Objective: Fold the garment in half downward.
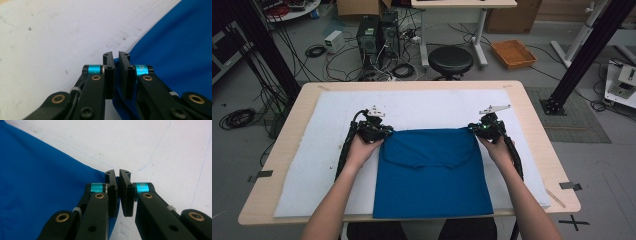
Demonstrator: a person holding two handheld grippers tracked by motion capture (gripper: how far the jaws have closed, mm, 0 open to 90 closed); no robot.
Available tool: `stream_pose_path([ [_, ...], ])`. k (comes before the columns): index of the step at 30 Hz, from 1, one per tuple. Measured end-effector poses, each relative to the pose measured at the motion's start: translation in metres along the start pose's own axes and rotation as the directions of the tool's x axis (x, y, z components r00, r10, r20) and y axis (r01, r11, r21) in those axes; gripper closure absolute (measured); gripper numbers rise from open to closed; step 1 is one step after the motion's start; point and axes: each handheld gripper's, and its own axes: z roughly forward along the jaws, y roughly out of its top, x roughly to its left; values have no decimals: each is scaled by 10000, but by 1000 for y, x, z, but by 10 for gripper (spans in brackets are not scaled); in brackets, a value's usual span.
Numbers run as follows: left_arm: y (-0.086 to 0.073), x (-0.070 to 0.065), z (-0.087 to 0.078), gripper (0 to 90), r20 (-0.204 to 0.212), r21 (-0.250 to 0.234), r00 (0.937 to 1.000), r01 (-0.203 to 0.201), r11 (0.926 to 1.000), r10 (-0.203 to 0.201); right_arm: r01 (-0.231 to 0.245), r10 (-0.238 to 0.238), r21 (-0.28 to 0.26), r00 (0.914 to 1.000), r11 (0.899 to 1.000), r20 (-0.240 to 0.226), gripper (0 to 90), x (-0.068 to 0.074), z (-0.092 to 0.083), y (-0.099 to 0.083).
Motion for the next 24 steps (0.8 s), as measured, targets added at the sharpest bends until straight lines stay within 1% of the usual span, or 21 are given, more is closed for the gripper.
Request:
stream_pose_path([
  [1,0,2,3,838,-36,71,10000,-5,10000,5,38,-39,61,9999,10000,122,859,0,3,0],
  [4,-1,3,7,828,-141,-26,9998,167,9999,-167,-4,2,149,9999,9999,173,855,-3,8,0],
  [5,-1,2,6,796,-314,12,9993,201,9998,-200,-15,12,138,9998,9999,189,837,-2,8,-1],
  [6,0,1,4,714,-481,32,9984,297,9996,-295,30,-34,128,9997,9999,262,796,-2,7,-1],
  [7,-1,0,-1,662,-427,-91,9982,418,9991,-422,85,-87,51,9994,10000,331,795,-1,5,-1],
  [8,-2,-2,-6,637,-433,-288,9980,447,9986,-459,109,-107,-83,9995,9999,291,787,0,1,-1],
  [9,-3,-6,-12,615,-442,-421,9975,527,9977,-545,152,-144,-245,9994,9996,314,747,1,-3,-2],
  [10,-5,-10,-19,605,-410,-523,9971,627,9967,-649,113,-98,-432,9993,9990,369,712,3,-8,-2],
  [11,-9,-15,-25,595,-352,-688,9971,654,9955,-679,67,-52,-431,9994,9990,350,705,5,-14,-3],
  [12,-13,-21,-31,594,-302,-823,9968,709,9941,-736,125,-109,-448,9993,9989,367,679,8,-20,-4],
  [13,-19,-27,-36,592,-390,-740,9963,741,9945,-771,171,-144,-576,9988,9982,470,660,11,-26,-6],
  [14,-24,-32,-40,589,-465,-630,9954,809,9947,-839,123,-78,-892,9987,9959,509,659,15,-34,-10],
  [15,-30,-36,-43,588,-442,-577,9940,976,9935,-1003,152,-96,-1076,9986,9941,523,647,19,-41,-14],
  [16,-37,-40,-44,588,-382,-516,9924,1151,9920,-1171,110,-48,-1155,9985,9932,542,639,22,-46,-18],
  [17,-42,-43,-45,587,-309,-409,9900,1362,9898,-1375,59,-8,-1150,9990,9933,447,640,25,-50,-23],
  [18,-48,-44,-45,588,-191,-333,9873,1568,9871,-1574,-39,76,-1109,9994,9938,336,640,27,-53,-29],
  [19,-52,-45,-43,590,-150,-174,9856,1684,9856,-1687,-152,178,-1013,9995,9947,249,641,30,-54,-35],
  [20,-55,-46,-41,594,-204,-42,9841,1762,9843,-1762,-233,246,-851,9996,9961,146,646,32,-53,-40],
  [22,-58,-46,-38,602,-256,150,9816,1895,9818,-1891,-309,316,-524,9994,9981,132,650,34,-50,-51],
  [23,-58,-46,-37,614,-251,157,9811,1921,9813,-1917,-410,413,-390,9991,9984,81,652,35,-47,-55],
  [24,-58,-47,-37,633,-208,139,9826,1850,9826,-1847,-510,512,-289,9987,9983,48,653,35,-45,-58],
])
